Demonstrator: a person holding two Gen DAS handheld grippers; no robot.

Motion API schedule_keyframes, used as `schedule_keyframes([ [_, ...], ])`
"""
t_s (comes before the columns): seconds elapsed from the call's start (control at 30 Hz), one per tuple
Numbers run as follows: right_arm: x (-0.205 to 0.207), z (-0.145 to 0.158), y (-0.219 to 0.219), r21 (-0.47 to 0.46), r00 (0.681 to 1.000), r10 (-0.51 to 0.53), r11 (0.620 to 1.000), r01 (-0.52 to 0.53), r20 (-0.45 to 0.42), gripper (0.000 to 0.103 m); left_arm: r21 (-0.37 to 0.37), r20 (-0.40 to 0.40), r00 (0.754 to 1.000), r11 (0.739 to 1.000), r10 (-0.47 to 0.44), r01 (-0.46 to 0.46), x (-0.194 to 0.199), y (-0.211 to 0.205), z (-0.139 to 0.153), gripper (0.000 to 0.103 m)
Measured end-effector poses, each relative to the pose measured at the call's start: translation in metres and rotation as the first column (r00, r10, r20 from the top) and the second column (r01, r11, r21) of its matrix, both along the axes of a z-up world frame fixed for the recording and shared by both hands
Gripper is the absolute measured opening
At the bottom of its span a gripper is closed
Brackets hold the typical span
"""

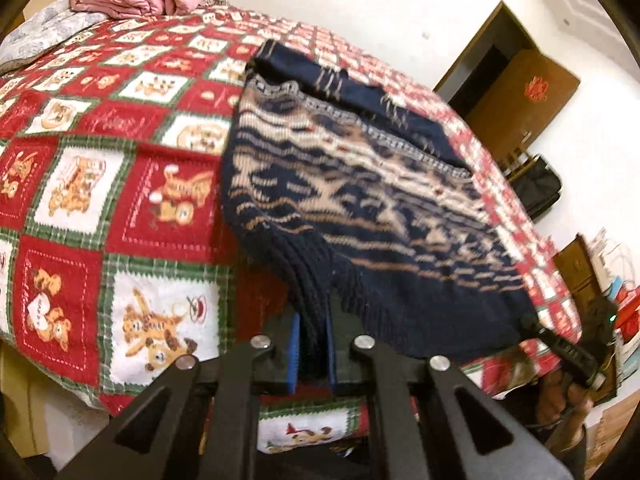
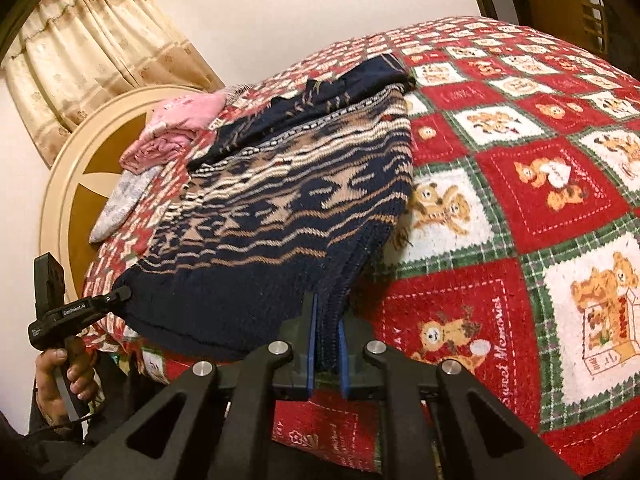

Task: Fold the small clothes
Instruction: 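Lift the hem with both tools and fold it over toward the collar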

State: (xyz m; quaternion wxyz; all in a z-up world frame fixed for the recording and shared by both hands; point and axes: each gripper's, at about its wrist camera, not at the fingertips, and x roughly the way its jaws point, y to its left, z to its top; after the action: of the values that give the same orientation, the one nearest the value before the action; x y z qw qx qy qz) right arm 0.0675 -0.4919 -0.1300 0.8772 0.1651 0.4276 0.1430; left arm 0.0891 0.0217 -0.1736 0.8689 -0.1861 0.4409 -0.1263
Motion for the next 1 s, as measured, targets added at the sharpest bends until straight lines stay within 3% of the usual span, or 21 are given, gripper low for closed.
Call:
schedule_keyframes([
  [0.53,0.021,0.052,-0.012,0.087,0.991,-0.019,0.996,0.007,0.129,0.008,-0.158,0.064,0.997,0.987,-0.030,0.040,0.025,0.017,0.034,0.011],
  [1.0,0.087,0.090,-0.016,0.060,0.986,-0.044,0.998,0.034,0.163,0.008,-0.147,0.105,0.993,0.986,-0.058,0.073,0.090,0.020,0.063,0.011],
])
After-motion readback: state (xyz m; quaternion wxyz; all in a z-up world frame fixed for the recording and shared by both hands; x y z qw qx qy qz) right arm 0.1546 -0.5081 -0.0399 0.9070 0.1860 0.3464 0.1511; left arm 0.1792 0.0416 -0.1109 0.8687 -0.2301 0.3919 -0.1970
